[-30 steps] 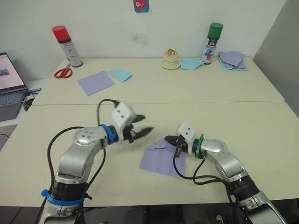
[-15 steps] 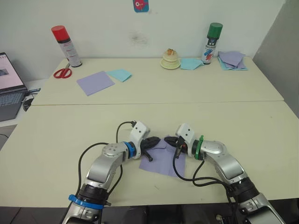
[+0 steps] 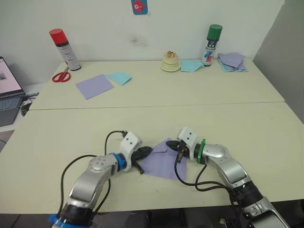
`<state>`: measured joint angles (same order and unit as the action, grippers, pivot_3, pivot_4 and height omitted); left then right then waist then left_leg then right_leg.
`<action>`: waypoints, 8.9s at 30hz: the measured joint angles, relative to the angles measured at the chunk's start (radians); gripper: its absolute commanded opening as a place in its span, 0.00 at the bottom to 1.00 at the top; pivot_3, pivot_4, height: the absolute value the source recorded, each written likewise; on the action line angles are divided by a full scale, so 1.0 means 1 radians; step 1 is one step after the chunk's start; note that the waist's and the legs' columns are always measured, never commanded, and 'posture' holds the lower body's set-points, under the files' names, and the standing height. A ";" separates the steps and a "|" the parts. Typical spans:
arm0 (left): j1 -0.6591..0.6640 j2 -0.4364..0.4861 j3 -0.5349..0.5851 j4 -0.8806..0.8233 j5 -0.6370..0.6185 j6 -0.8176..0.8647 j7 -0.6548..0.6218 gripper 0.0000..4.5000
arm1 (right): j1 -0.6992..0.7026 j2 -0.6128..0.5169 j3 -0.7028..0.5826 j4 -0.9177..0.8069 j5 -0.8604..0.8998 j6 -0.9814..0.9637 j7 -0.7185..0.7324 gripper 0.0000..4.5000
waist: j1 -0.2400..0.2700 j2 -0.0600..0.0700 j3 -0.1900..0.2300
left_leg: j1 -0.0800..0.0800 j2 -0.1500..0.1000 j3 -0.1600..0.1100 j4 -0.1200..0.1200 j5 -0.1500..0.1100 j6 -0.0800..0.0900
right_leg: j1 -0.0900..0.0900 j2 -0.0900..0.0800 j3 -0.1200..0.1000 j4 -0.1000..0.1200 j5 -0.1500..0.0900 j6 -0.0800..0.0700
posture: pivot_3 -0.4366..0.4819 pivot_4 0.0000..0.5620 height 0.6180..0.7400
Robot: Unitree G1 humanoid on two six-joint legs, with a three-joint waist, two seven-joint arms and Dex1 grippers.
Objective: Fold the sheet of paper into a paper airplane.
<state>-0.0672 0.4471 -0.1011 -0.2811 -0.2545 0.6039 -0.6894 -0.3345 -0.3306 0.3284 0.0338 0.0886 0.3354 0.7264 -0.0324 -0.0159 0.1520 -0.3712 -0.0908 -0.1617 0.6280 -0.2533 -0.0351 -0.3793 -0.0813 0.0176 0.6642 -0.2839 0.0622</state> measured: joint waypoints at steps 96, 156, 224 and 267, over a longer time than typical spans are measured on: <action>-0.139 -0.099 -0.166 0.186 0.099 -0.174 0.041 0.00 | 0.045 -0.109 -0.463 -0.010 1.706 0.972 -1.079 0.18 | 0.031 0.003 0.002 | -0.005 -0.003 0.001 0.000 -0.002 0.005 | 0.004 -0.002 -0.003 -0.007 -0.001 0.002 | 0.48 0.27 1.00; -0.194 0.028 -0.219 0.142 0.124 -0.153 -0.099 0.00 | -0.129 -0.035 -0.359 -0.016 1.388 0.988 -0.728 0.51 | 0.031 0.001 0.006 | -0.013 -0.003 0.001 0.000 -0.002 0.005 | -0.006 -0.002 -0.003 -0.005 -0.001 0.002 | 0.48 0.27 1.00; -0.158 0.060 -0.193 0.127 0.142 -0.184 -0.108 0.00 | -0.103 -0.080 -0.113 -0.113 0.915 0.771 -0.342 0.01 | 0.016 0.002 0.005 | -0.011 -0.002 0.001 0.000 -0.002 0.005 | -0.006 -0.001 -0.003 -0.002 -0.001 0.002 | 0.48 0.27 1.00; -0.233 0.087 -0.222 0.211 0.169 -0.250 -0.140 0.00 | -0.106 0.018 -0.052 0.060 0.284 0.299 -0.125 0.01 | 0.007 -0.001 0.004 | 0.002 -0.002 0.001 0.001 -0.001 0.004 | 0.001 -0.004 -0.002 -0.002 -0.002 0.007 | 0.48 0.27 1.00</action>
<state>-0.3005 0.5340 -0.3226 -0.0706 -0.0855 0.3542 -0.8292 -0.4410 -0.3121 0.2762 0.0942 0.3724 0.6345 0.6009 -0.0257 -0.0168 0.1564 -0.3692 -0.0932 -0.1610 0.6290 -0.2541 -0.0314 -0.3780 -0.0849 0.0157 0.6618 -0.2859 0.0689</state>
